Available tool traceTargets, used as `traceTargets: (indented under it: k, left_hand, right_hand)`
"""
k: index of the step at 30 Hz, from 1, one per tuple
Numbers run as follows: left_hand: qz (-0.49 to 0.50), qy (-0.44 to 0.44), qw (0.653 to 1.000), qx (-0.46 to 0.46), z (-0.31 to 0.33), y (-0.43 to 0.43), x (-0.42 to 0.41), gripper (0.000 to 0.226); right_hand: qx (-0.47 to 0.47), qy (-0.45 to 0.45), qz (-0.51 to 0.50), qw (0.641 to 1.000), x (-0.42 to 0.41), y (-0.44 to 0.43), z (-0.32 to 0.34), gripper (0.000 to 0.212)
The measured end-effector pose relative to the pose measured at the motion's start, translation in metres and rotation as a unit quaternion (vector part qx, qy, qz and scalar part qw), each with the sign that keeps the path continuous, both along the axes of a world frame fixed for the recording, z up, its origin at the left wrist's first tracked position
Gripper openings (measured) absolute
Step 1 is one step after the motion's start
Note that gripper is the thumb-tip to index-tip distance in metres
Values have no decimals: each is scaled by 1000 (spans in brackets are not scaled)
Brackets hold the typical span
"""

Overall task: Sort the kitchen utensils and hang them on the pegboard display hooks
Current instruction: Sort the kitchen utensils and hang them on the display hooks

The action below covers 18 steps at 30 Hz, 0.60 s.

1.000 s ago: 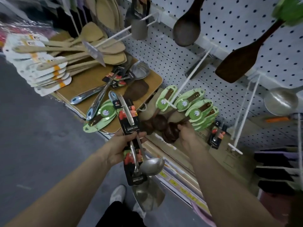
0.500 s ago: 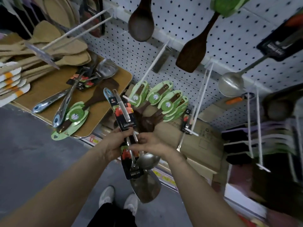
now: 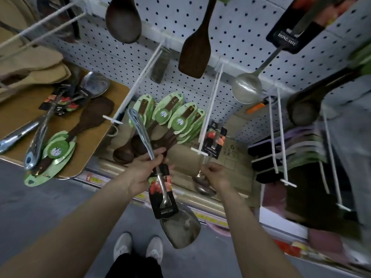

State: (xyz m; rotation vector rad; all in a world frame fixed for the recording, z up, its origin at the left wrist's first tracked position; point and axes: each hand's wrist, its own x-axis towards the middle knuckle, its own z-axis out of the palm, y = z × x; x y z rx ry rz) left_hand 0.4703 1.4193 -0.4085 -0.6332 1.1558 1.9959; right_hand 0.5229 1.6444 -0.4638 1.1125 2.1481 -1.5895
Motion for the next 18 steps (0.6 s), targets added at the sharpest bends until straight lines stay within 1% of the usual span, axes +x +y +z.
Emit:
traceTargets:
  k: [1, 3, 5, 6, 8, 9, 11, 12, 13, 14, 16, 18]
  left_hand:
    - [-1, -4, 1000, -3, -2, -1, -1, 27]
    - [-3, -10, 1000, -7, -5, -3, -2, 28]
    - [-3, -13, 1000, -16, -11, -7, -4, 33]
    - [-7, -11, 1000, -21, -14, -9, -5, 35]
    - [-14, -5, 999, -32, -22, -13, -7, 37]
    - [-18, -2, 999, -37, -24, -15, -7, 37]
    - [-23, 6, 999, -44, -28, -17, -9, 36]
    - [-23, 6, 999, -44, -30, -17, -9, 36]
    - [-20, 3, 999, -42, -32, -17, -10, 36]
    - [-18, -1, 999, -38, -33, -16, -10, 36]
    - [-16, -5, 999, -27, -36, -16, -10, 36]
    - [-17, -5, 1000, -26, -36, -15, -10, 35]
  right_hand:
    - [13, -17, -9, 1000, -1, 9, -12, 22]
    - [21, -45, -25, 998, -6, 26, -31, 15]
    - [26, -45, -41, 998, -14, 34, -48, 6]
    - [46, -40, -40, 997, -18, 37, -54, 8]
    - [93, -35, -34, 994, -28, 39, -68, 20]
    - [98, -25, -36, 994, -32, 39, -75, 25]
    - [87, -10, -54, 995, -37, 43, -93, 18]
    - [93, -11, -53, 994, -38, 44, -99, 20]
    - [103, -19, -42, 994, -39, 45, -107, 29]
    - [104, -25, -39, 994, -39, 46, -112, 32]
    - [104, -24, -52, 993, -40, 48, -118, 24]
    - [106, -31, -54, 992, -40, 50, -121, 21]
